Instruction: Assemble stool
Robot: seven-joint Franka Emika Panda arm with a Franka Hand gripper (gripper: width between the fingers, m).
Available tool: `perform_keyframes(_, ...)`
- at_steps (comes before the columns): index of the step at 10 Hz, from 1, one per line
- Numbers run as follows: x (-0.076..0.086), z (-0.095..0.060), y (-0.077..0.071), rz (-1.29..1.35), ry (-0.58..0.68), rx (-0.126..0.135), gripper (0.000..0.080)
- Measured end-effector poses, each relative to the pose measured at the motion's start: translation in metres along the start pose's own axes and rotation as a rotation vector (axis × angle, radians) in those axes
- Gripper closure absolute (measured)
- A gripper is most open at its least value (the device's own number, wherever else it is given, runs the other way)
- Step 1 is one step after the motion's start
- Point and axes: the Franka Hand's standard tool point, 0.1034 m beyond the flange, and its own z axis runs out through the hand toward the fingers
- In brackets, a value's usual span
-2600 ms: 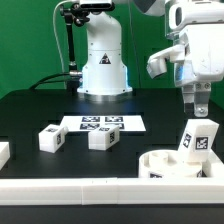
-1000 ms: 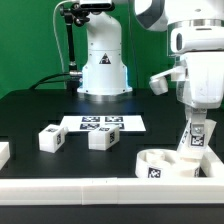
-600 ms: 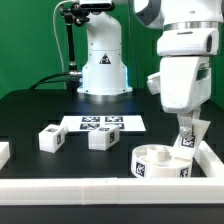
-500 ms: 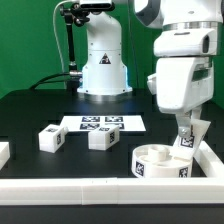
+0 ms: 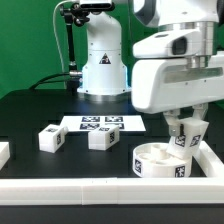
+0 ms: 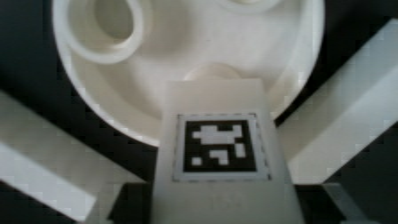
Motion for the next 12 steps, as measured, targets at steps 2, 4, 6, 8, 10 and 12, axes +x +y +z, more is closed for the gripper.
perform_keyframes(2,-0.0033,0.0014,0.0015,0.187,0.016,0.019,0.0457)
perform_keyframes(4,-0.0035,0.0017,0.0037,0.33,0.033,0.028,0.0457)
perform_keyframes(6,-0.003,0.0019,0.0032,0.47,0.038,0.033,0.0457)
perform_keyframes(8,-0.0027,0.0018,0.0027,0.58,0.037,0.037,0.0457)
perform_keyframes(10,-0.0025,0.0018,0.0024,0.658,0.036,0.039,0.0457)
perform_keyframes(12,-0.0018,0.0021,0.0008,0.812,0.034,0.05,0.0457)
